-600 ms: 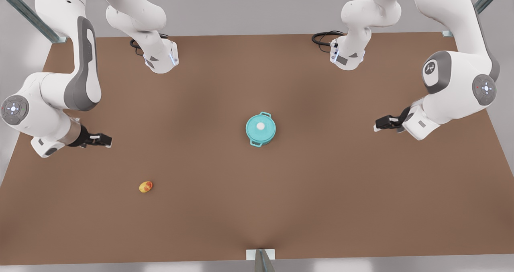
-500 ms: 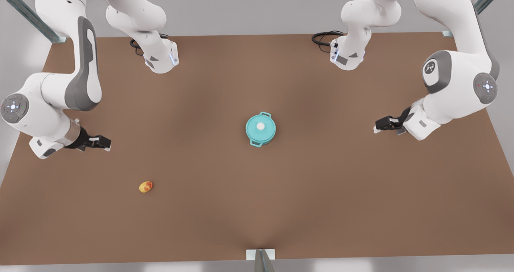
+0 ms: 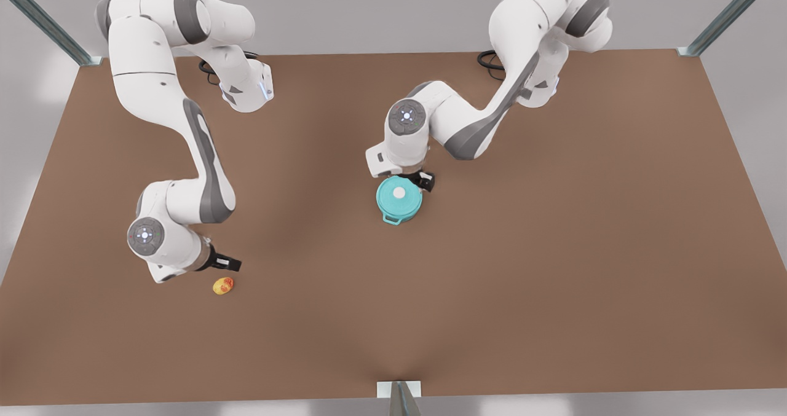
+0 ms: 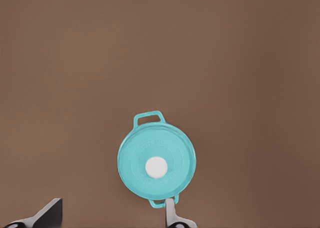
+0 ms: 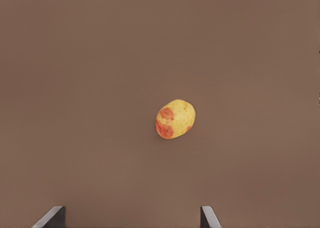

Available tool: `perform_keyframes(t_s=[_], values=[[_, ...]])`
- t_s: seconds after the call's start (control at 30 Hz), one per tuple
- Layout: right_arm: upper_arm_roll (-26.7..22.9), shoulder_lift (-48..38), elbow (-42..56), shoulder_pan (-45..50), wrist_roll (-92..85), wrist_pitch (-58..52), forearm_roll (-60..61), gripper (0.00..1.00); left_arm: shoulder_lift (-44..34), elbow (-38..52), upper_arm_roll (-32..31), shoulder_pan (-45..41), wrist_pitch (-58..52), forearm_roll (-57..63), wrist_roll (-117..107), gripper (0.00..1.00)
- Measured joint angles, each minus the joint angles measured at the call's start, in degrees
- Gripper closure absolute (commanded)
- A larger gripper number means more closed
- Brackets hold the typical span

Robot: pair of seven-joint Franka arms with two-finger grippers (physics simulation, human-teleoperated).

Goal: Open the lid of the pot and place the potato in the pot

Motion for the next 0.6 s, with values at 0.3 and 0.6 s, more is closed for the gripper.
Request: perform_keyframes(t_s=[0.3, 0.6], values=[[-1.53, 6.48, 1.01, 0.50, 8.79, 7.95, 0.54, 0.00, 4.51, -7.31, 0.39, -0.20, 12.14, 6.71, -16.16, 0.00], [-4.51, 11.39, 3.85, 0.70, 14.51, 10.56, -1.54, 0.00, 3.83, -14.63, 0.39, -2.43, 19.63, 10.06, -27.20, 0.00]])
